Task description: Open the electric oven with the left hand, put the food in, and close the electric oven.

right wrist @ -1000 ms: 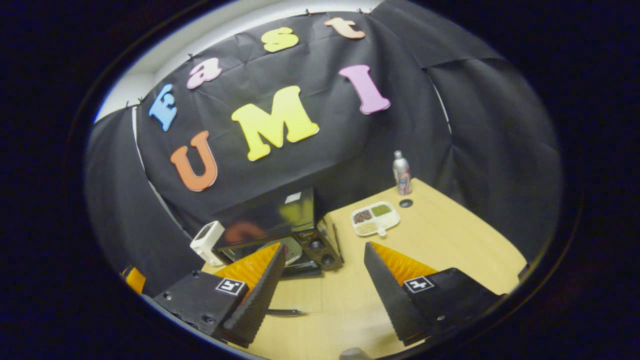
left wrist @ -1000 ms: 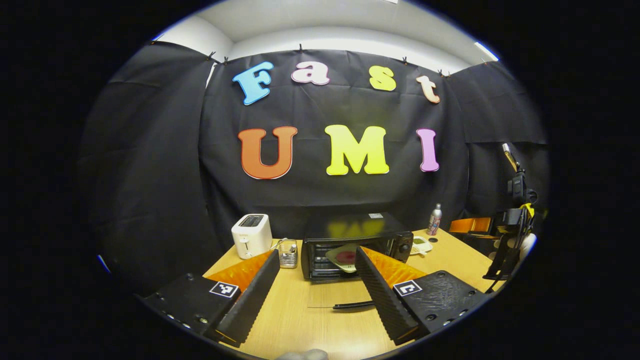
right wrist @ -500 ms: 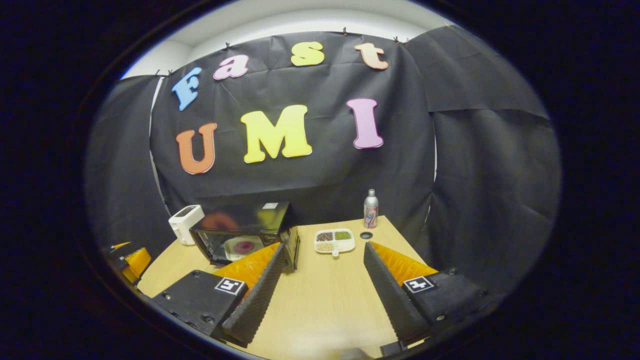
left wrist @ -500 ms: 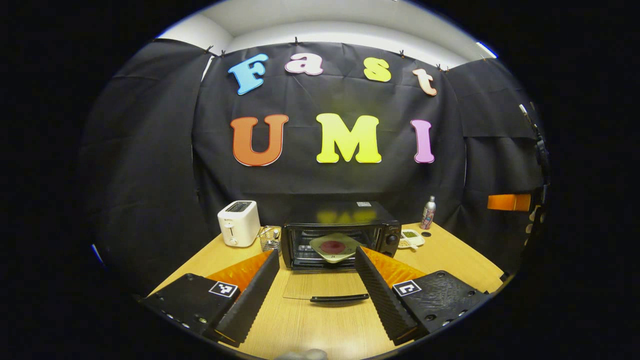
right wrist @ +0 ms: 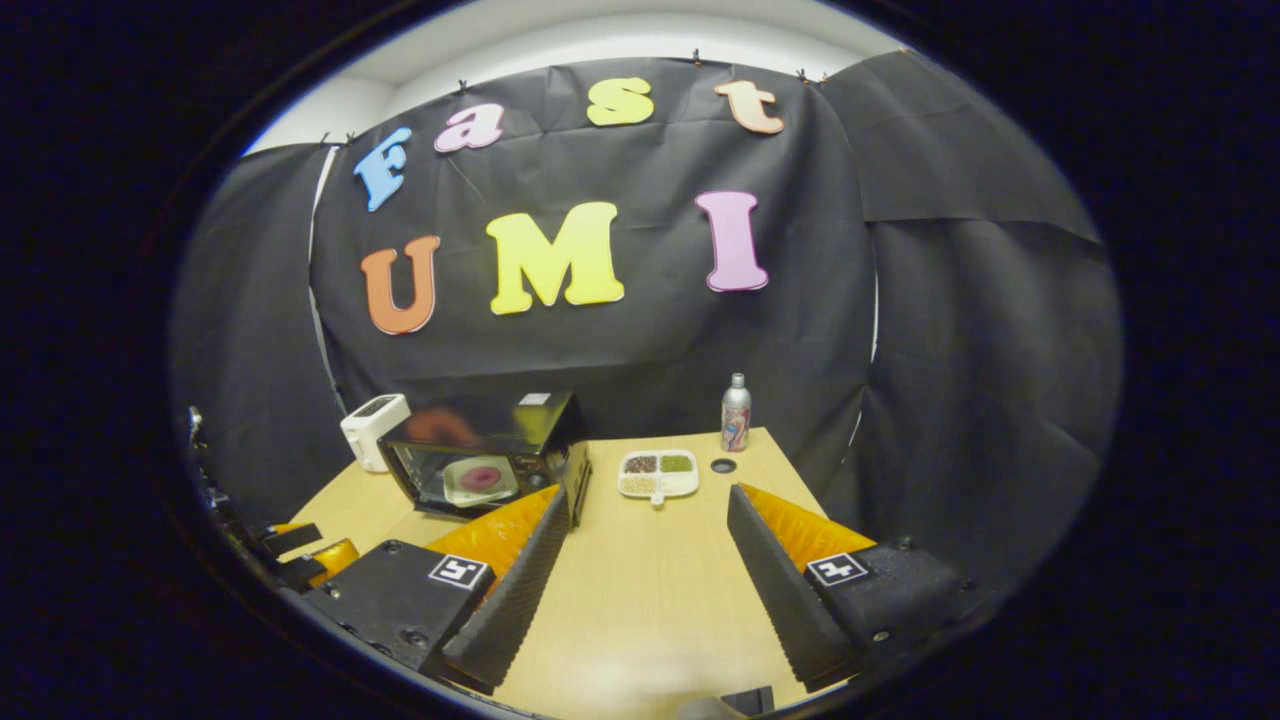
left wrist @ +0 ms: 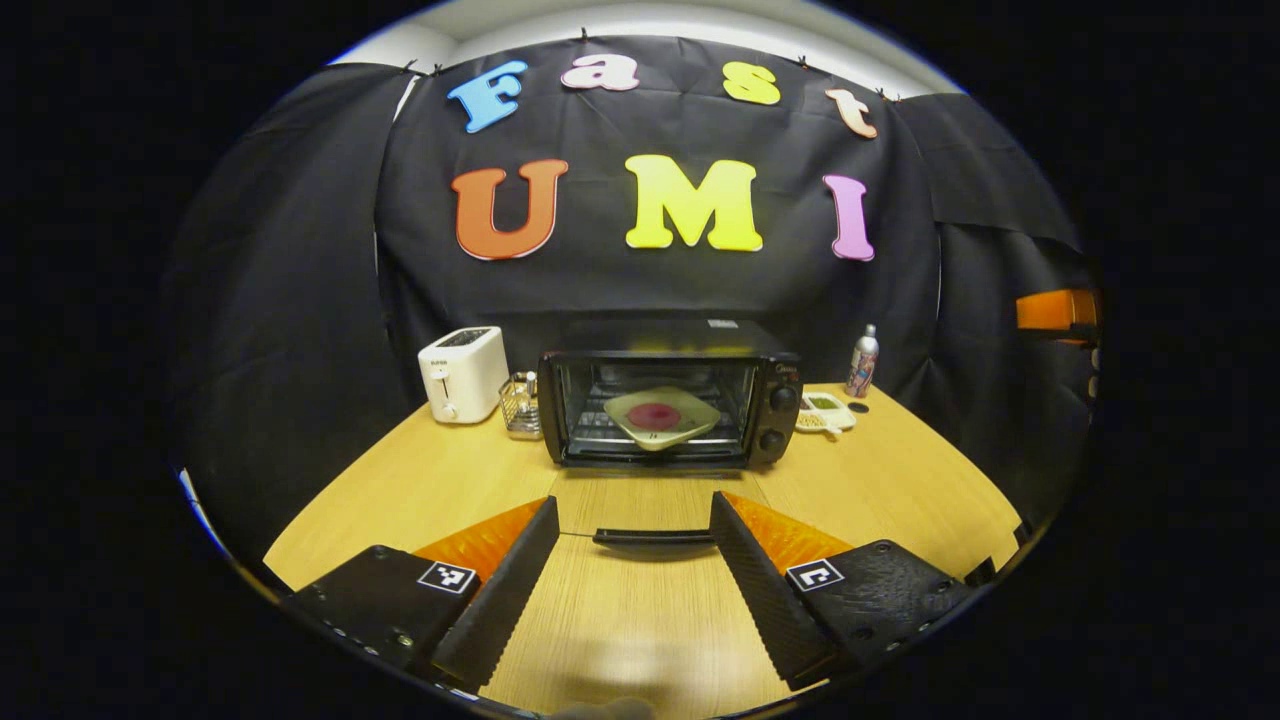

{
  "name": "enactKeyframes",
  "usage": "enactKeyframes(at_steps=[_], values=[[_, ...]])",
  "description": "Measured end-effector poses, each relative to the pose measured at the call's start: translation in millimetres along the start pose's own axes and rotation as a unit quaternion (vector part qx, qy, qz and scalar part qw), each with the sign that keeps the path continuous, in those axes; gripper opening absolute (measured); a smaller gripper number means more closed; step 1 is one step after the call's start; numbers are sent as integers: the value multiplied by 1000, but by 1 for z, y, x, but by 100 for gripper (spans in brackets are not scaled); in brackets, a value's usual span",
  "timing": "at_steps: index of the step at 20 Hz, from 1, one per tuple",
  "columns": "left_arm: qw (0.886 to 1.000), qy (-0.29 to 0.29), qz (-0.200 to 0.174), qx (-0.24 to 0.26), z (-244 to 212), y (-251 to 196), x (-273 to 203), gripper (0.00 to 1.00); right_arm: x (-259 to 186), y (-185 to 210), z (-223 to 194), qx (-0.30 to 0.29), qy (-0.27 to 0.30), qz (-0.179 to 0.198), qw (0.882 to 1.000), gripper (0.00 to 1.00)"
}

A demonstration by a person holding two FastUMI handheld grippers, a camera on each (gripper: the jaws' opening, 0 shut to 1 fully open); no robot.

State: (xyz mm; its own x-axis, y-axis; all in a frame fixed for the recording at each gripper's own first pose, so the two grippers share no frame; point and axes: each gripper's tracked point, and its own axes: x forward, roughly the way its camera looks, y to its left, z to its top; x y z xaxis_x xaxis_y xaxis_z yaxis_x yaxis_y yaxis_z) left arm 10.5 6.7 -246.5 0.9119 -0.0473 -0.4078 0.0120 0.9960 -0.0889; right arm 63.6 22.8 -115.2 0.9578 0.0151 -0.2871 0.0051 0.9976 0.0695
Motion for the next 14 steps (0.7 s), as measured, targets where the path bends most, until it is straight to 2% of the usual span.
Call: enactKeyframes(at_steps=[1,3,4,7,9,10,11,13,14], values=[[1000,12,-2,1,-12,-2,7,97,-2,-2,-2,-4,3,-3,1000,96],[999,37,-4,7,-35,-6,20,96,-5,-9,-4,-16,6,-12,1000,96],[999,48,-9,8,-45,-10,27,97,-6,-10,-6,-19,7,-16,1000,100],[996,85,-22,16,-81,-16,45,96,-10,-14,-11,-15,12,-27,999,96],[994,100,-30,28,-96,-18,57,97,-11,-16,-14,-16,15,-36,999,100],[993,112,-28,37,-105,-19,65,97,-11,-19,-14,-15,16,-41,999,96],[991,121,-30,39,-112,-21,70,97,-12,-19,-14,-15,18,-45,999,100],[990,133,-31,34,-121,-24,85,97,-11,-20,-16,-15,21,-52,998,100],[989,138,-35,30,-125,-26,91,97,-11,-20,-17,-16,24,-55,998,96]])
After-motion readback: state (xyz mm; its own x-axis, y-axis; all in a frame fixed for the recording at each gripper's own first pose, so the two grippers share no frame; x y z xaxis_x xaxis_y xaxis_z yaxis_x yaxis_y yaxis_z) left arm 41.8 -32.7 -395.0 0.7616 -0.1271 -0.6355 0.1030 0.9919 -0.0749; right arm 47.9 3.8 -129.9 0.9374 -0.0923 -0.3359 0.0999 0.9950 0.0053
